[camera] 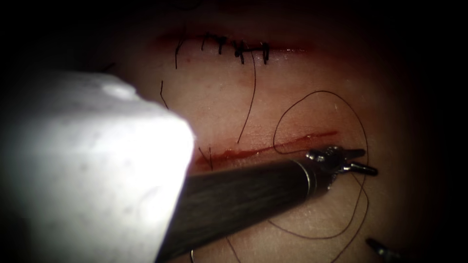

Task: Wound Closure

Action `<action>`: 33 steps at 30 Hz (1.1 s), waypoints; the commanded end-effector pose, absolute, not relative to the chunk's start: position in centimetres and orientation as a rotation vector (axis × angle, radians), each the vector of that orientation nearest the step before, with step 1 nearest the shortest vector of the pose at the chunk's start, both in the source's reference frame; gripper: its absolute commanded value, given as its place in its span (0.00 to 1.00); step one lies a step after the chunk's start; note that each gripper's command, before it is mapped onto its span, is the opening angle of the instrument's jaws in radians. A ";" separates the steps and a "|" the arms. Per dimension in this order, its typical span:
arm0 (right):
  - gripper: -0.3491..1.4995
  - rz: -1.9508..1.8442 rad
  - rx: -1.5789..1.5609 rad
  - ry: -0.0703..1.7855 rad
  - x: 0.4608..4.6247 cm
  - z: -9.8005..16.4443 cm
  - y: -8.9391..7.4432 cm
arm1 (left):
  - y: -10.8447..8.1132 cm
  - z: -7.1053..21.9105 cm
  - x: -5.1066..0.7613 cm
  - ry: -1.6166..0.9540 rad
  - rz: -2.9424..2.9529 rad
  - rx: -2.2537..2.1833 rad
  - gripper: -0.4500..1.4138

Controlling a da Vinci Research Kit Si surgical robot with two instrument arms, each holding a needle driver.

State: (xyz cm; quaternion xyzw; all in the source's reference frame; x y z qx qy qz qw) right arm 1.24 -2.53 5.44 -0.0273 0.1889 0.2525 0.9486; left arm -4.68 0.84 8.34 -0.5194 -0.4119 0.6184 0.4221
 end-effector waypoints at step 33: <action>0.93 0.515 -0.036 0.387 1.36 5.5 -2.7 | 0.7 8.6 -4.70 -0.711 1.923 -1.057 0.75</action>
